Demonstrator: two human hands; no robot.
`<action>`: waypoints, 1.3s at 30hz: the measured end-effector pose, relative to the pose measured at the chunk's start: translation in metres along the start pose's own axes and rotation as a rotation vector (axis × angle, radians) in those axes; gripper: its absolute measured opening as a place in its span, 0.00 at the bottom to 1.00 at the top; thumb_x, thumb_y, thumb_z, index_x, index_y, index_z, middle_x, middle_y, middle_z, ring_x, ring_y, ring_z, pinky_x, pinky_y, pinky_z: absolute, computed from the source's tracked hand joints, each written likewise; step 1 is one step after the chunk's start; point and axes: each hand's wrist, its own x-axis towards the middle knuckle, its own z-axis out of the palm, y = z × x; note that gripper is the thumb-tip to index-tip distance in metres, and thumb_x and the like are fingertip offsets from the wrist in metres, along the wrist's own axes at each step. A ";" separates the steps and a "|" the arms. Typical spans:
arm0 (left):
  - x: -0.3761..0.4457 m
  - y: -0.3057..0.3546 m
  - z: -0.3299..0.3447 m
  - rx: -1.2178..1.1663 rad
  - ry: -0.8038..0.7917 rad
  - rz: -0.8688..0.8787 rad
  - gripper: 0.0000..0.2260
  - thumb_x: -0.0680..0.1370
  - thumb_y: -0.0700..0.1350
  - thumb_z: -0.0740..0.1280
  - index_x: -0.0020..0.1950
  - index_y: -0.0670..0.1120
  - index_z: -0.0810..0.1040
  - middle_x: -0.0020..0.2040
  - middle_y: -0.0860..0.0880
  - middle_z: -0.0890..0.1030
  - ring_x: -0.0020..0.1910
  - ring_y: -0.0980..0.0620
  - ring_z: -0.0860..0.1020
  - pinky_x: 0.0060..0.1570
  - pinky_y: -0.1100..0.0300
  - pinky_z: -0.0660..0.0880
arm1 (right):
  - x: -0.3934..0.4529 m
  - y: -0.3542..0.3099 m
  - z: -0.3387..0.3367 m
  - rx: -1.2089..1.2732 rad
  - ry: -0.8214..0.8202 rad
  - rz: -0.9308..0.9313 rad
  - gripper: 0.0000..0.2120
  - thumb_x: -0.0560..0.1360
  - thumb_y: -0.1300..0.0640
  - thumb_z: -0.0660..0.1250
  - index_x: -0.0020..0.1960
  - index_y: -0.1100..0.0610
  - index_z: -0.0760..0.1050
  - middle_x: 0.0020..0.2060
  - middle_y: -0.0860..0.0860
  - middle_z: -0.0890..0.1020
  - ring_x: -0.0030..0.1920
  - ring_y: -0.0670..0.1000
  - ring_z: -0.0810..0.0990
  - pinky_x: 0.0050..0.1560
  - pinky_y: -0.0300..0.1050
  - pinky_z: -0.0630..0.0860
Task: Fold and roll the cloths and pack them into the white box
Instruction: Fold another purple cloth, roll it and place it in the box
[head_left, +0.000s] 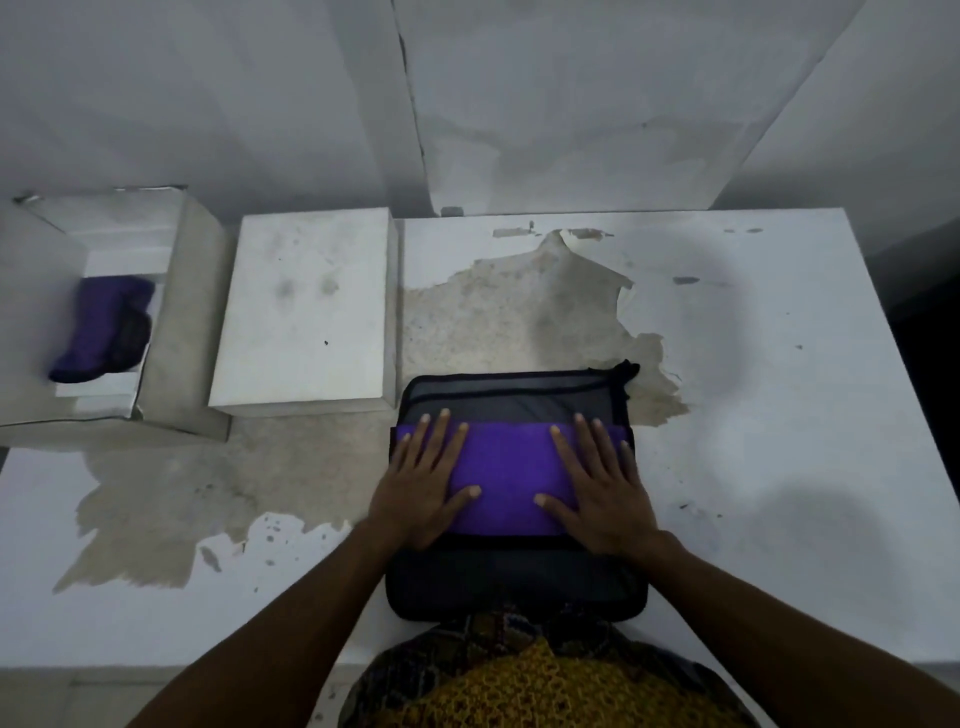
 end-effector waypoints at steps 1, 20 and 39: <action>-0.003 -0.007 0.001 -0.016 0.006 -0.049 0.37 0.73 0.73 0.41 0.74 0.56 0.31 0.76 0.51 0.33 0.75 0.50 0.33 0.74 0.50 0.38 | -0.001 0.004 0.000 0.015 0.000 0.043 0.43 0.68 0.22 0.40 0.74 0.42 0.28 0.75 0.49 0.30 0.76 0.52 0.31 0.74 0.57 0.34; 0.009 -0.016 -0.050 -0.345 0.112 -0.210 0.26 0.68 0.46 0.74 0.64 0.44 0.71 0.60 0.41 0.75 0.59 0.41 0.69 0.56 0.50 0.69 | 0.024 0.020 -0.057 0.217 0.019 0.230 0.30 0.65 0.43 0.74 0.61 0.53 0.69 0.59 0.55 0.72 0.62 0.58 0.68 0.61 0.56 0.63; -0.062 -0.031 -0.045 -0.370 0.208 -0.033 0.14 0.58 0.26 0.69 0.34 0.43 0.72 0.40 0.49 0.72 0.43 0.48 0.70 0.33 0.57 0.69 | -0.061 0.037 -0.038 0.398 0.273 -0.055 0.19 0.55 0.79 0.65 0.36 0.58 0.70 0.39 0.52 0.73 0.43 0.54 0.72 0.32 0.50 0.72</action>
